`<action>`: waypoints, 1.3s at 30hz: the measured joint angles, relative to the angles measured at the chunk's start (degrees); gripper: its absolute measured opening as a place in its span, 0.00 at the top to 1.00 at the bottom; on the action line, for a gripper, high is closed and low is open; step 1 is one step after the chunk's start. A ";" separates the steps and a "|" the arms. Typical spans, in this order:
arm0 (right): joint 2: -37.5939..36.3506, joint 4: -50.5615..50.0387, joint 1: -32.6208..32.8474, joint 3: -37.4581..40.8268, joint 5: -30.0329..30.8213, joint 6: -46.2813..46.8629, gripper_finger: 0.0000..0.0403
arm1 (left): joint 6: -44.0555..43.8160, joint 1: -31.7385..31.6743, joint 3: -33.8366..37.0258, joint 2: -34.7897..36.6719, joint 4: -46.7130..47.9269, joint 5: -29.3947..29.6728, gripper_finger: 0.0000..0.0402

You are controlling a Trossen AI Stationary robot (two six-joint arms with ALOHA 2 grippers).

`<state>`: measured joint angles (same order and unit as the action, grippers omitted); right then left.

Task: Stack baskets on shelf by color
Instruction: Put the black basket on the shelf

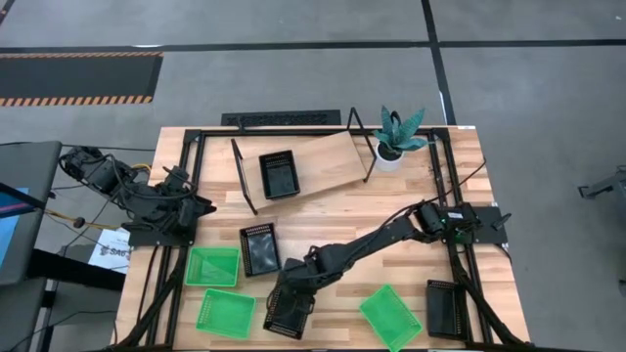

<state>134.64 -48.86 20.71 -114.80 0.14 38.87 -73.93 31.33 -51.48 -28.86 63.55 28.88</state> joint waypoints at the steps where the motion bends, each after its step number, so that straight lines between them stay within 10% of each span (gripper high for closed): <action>1: -0.64 -1.20 -0.02 -0.48 0.03 -0.57 0.96 | 0.00 0.00 0.00 0.00 -0.02 0.15 0.44; 9: -13.27 -17.69 -5.46 -0.46 3.89 -17.81 0.99 | -0.72 0.00 0.00 0.00 -0.04 0.38 0.44; 19: -29.06 -22.11 -32.70 -0.53 4.53 -54.47 0.99 | -2.81 0.00 0.00 -0.02 -0.02 4.99 0.44; 29: -19.59 -20.36 -49.25 -0.33 -6.27 -79.56 0.98 | -6.85 0.02 0.00 0.00 -0.01 9.88 0.44; 39: -10.77 -14.43 -52.48 -2.76 -9.48 -82.50 0.99 | -7.03 0.01 0.00 0.00 0.00 12.75 0.44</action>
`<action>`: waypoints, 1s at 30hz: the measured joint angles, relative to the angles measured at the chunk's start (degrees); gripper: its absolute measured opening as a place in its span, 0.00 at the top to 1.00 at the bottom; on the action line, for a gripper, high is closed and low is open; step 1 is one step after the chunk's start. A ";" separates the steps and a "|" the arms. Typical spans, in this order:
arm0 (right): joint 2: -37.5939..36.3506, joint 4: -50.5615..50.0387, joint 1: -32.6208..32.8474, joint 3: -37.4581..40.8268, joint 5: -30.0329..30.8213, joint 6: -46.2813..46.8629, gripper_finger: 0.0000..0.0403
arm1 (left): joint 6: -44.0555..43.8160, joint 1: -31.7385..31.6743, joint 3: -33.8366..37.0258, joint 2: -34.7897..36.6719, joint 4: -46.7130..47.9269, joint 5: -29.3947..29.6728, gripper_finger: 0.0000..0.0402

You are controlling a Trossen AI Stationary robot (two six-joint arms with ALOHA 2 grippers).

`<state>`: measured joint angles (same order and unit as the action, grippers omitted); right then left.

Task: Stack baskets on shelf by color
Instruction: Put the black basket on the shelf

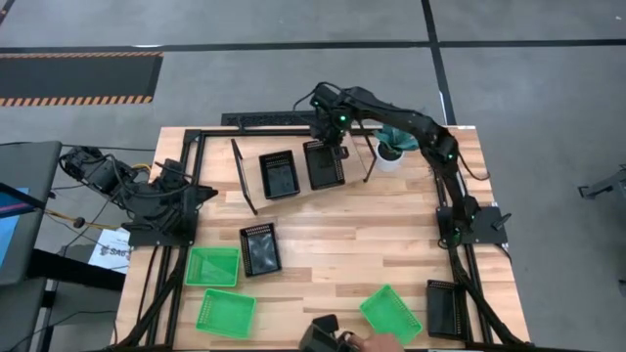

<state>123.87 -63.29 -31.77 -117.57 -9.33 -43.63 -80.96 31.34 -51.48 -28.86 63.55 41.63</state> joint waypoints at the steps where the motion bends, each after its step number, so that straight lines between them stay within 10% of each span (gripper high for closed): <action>1: 0.94 -0.07 0.00 -1.20 -0.07 -0.10 0.99 | -0.27 0.01 0.00 0.00 0.00 0.29 0.44; 11: 12.14 -5.14 0.15 -17.23 -1.52 -1.87 0.99 | -1.86 0.01 0.00 0.00 -0.02 0.76 0.44; 30: 12.46 -5.40 1.24 -17.02 0.47 -3.35 0.83 | -2.33 0.01 0.00 0.00 -0.02 0.53 0.44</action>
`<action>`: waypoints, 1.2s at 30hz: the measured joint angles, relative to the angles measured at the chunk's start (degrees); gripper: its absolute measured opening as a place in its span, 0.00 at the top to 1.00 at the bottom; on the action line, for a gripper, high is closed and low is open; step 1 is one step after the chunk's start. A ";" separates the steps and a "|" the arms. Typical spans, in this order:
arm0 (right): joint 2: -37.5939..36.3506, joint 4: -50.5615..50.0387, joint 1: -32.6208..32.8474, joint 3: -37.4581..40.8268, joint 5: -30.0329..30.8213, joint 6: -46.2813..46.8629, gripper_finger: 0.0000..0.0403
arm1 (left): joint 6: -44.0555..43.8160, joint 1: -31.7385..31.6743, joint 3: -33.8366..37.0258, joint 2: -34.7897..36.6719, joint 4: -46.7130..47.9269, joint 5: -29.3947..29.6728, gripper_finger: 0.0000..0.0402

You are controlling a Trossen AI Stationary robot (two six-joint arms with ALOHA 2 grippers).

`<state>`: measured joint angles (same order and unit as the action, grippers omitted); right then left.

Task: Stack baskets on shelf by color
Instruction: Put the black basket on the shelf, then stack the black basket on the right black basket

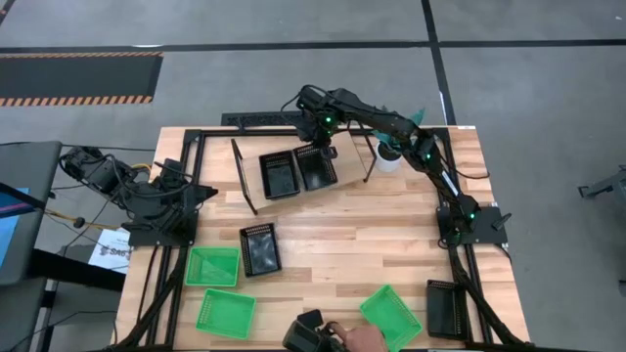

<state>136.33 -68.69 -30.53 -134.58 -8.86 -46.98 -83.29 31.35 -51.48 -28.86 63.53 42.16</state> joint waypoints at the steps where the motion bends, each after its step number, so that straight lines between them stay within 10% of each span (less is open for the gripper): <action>1: 0.00 0.71 0.11 0.00 0.92 -0.08 0.82 | 0.09 0.00 0.00 0.00 0.02 -0.03 0.44; 12: -3.47 1.52 0.53 -0.31 11.85 9.76 0.56 | 1.17 0.00 0.00 0.00 0.05 -0.97 0.44; 21: -15.59 -22.10 6.29 0.45 13.44 67.95 0.48 | 1.12 0.00 0.00 0.00 0.02 -0.74 0.44; 28: -29.33 -21.24 25.20 20.15 20.38 83.63 0.51 | -0.44 -0.01 0.00 -0.02 -0.03 0.40 0.44; 36: -46.98 -19.73 45.98 54.44 15.17 126.35 0.51 | -4.43 -0.02 0.00 0.00 -0.02 0.47 0.44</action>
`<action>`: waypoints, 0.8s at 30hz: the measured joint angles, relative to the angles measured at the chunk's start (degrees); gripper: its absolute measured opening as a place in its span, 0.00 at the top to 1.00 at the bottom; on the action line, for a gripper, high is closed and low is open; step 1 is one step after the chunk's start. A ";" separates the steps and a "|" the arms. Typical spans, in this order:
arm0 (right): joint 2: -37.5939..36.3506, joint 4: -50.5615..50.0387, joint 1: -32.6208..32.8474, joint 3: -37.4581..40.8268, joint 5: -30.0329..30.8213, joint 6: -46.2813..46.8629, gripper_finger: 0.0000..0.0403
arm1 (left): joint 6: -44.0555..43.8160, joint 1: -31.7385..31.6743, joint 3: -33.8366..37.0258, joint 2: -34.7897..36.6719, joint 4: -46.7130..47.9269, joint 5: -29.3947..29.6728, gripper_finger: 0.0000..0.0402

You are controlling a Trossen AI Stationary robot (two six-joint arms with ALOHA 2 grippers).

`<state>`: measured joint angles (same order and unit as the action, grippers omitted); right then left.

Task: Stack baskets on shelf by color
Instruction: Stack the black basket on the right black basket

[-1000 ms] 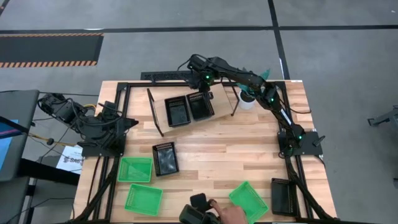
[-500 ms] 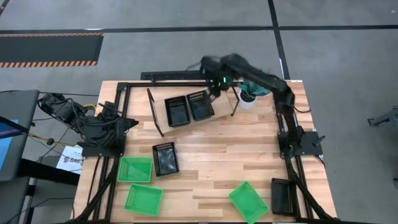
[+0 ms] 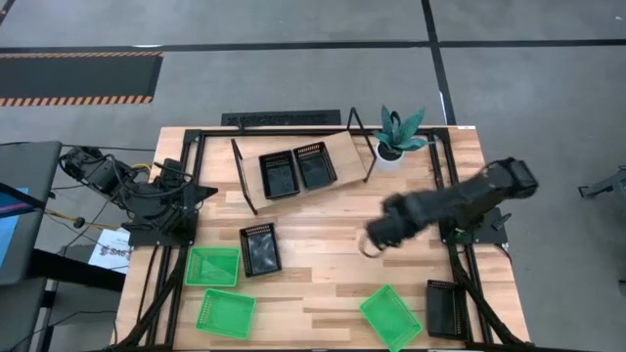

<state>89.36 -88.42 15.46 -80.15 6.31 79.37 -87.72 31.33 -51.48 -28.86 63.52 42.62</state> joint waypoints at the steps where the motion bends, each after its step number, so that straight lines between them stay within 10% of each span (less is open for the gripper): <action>1: -2.00 1.44 3.06 3.77 -1.98 5.51 0.50 | -0.59 0.01 0.00 0.00 -0.01 -0.25 0.44; 12: -7.84 28.30 31.74 23.57 -13.03 50.66 0.51 | -2.21 0.00 0.00 -0.02 0.01 -0.22 0.44; 24: 4.44 36.22 35.00 23.89 -21.16 54.30 0.52 | 0.56 0.00 0.00 0.02 0.03 -2.40 0.44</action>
<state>93.80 -52.20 50.45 -56.25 -14.86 133.67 -87.16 31.33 -51.48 -28.84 63.55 40.22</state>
